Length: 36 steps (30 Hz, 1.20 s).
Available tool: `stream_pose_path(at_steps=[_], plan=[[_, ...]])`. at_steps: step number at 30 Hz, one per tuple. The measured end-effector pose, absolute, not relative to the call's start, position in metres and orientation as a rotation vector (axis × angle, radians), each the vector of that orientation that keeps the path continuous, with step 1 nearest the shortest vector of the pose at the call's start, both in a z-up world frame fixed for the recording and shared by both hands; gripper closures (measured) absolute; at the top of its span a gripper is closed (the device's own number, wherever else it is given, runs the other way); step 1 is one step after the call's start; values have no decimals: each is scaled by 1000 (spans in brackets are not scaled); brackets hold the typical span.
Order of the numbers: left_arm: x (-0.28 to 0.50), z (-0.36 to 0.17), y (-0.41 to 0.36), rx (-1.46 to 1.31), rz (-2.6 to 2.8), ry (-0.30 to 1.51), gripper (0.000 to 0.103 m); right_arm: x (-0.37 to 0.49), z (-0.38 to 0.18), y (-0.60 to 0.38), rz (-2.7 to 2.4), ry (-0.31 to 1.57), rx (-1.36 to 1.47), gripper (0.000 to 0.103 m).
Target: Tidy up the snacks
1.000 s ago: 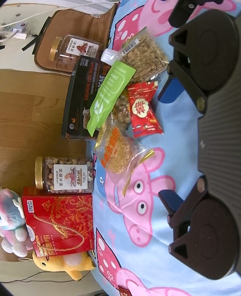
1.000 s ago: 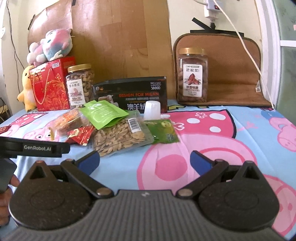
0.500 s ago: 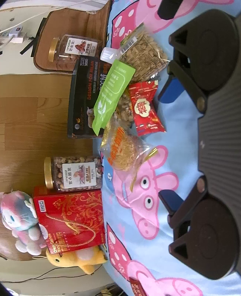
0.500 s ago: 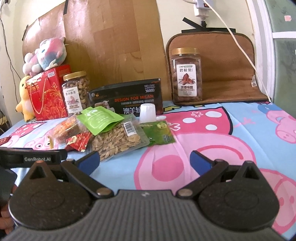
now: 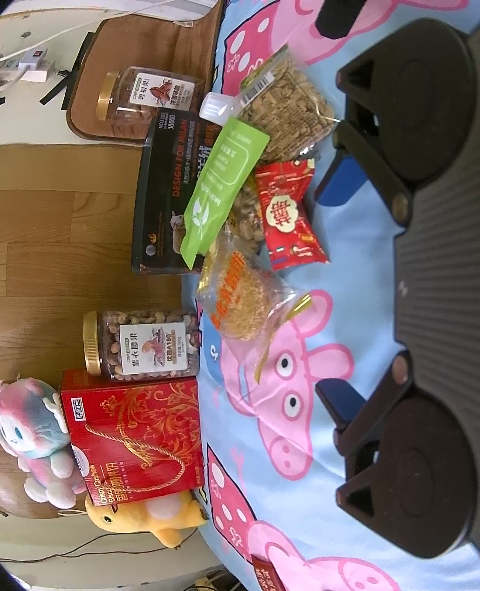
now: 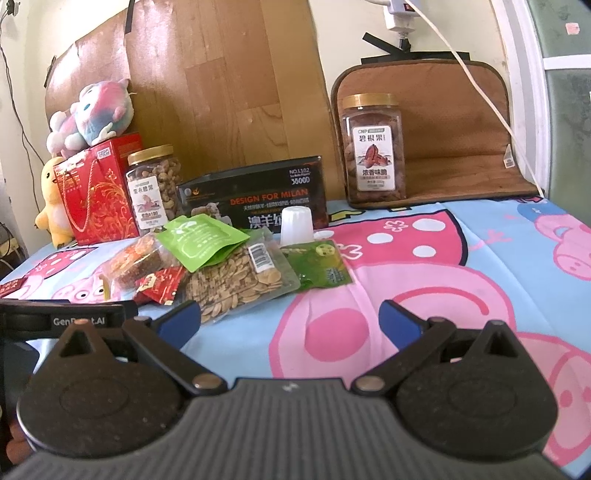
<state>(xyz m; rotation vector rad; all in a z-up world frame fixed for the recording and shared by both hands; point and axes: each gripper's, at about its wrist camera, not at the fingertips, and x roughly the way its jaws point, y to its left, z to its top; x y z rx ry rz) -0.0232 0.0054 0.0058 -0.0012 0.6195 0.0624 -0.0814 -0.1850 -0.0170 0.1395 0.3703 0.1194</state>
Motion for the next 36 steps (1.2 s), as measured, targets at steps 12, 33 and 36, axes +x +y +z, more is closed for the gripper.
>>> stream_pose_path(at_steps=[12, 33, 36], plan=[[-24, 6, 5, -5, 49, 611, 0, -81, -17, -185, 118, 370, 144, 1], [-31, 10, 5, -8, -39, 564, 0, -81, -17, -187, 117, 368, 147, 3], [-32, 11, 7, -15, -52, 561, 0, -81, -17, -187, 117, 367, 146, 3]])
